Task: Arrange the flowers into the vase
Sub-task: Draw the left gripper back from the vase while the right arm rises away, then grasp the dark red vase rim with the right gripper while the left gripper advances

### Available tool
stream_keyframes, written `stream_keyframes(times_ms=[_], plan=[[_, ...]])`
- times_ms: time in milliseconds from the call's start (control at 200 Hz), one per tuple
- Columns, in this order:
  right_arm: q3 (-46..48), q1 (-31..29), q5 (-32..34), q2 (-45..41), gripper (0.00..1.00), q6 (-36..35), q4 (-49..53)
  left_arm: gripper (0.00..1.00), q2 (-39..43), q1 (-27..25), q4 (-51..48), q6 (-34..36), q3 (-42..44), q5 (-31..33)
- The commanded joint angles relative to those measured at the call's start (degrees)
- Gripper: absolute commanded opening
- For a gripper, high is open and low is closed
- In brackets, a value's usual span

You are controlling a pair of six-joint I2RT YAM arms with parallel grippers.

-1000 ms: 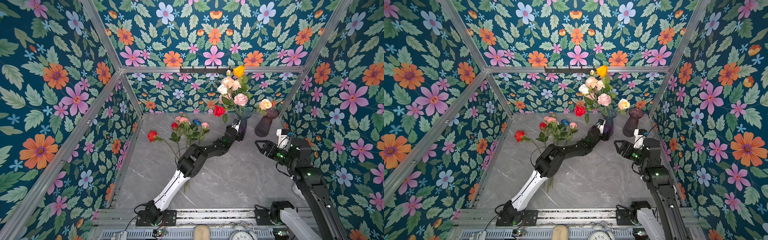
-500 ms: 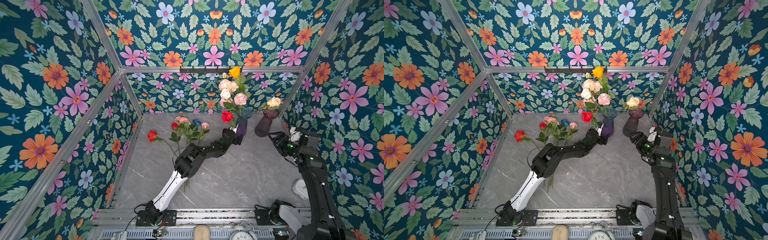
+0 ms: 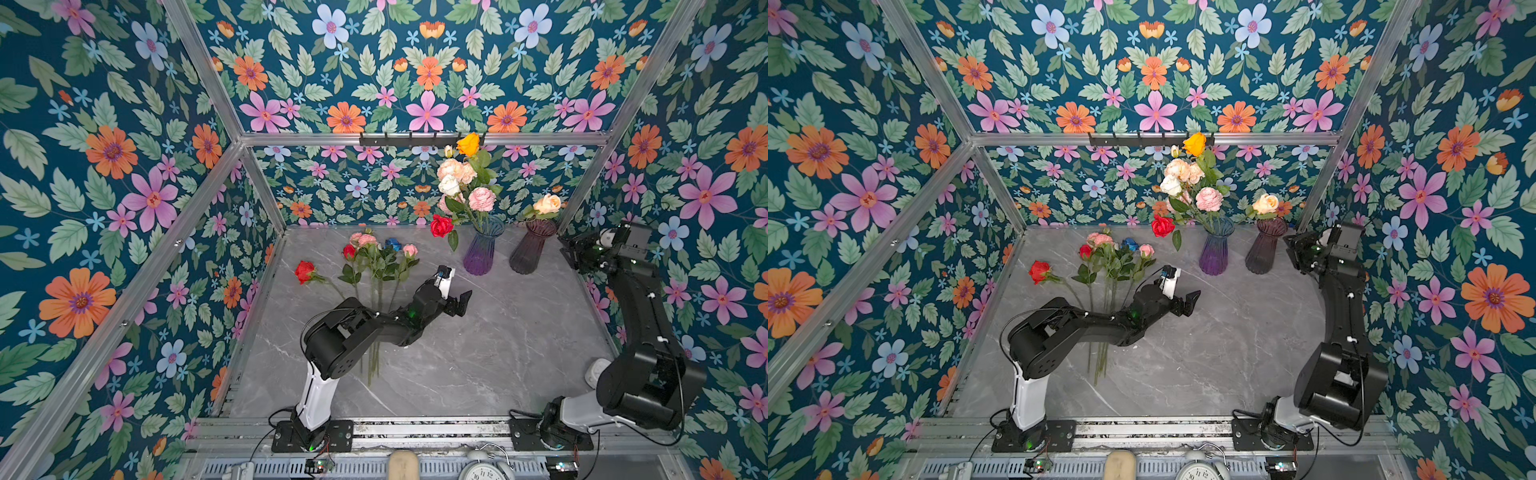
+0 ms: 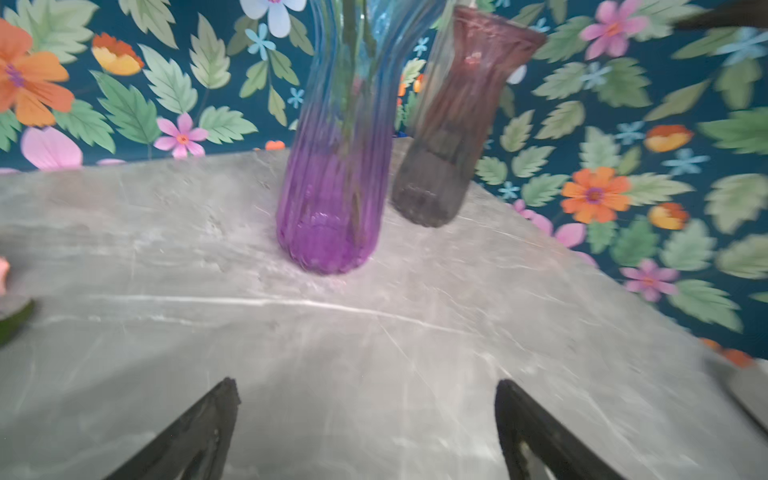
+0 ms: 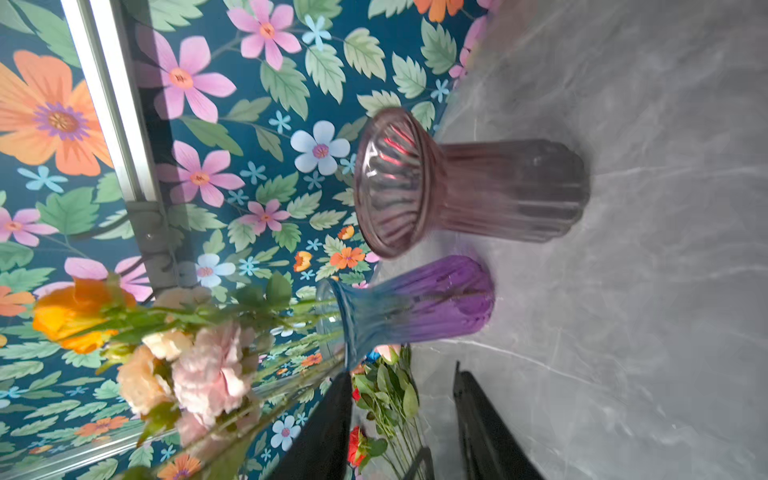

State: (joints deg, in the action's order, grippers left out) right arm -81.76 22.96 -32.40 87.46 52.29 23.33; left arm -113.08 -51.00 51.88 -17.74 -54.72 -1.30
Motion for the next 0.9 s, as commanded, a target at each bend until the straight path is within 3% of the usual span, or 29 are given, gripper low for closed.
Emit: stream_keyframes(times_ms=[0, 185, 285, 455, 675, 895], plan=[[-8.9, 0.0, 3.0, 5.4, 0.42, -5.1, 9.2, 0.94, 2.8, 0.0, 4.0, -4.8, 3.4, -11.2], [-24.2, 0.0, 5.4, 15.9, 0.41, -12.8, 21.4, 0.90, 9.5, 0.0, 13.3, -13.0, 15.6, -17.2], [-28.7, -0.5, 5.6, 20.4, 0.34, -15.5, 24.5, 0.88, 14.6, 0.5, 19.0, -16.4, 22.4, -19.1], [-37.7, -3.1, 5.2, 29.2, 0.34, -20.8, 30.2, 0.87, 24.3, 0.9, 16.1, -18.1, 29.1, -20.7], [-41.7, -4.2, 5.9, 33.0, 0.35, -20.1, 30.9, 0.87, 34.7, 0.9, 10.8, -18.1, 35.9, -19.3], [-50.3, -5.6, 8.0, 40.1, 0.24, -22.1, 37.1, 0.87, 43.1, 0.9, 3.5, -16.6, 38.8, -17.5]])
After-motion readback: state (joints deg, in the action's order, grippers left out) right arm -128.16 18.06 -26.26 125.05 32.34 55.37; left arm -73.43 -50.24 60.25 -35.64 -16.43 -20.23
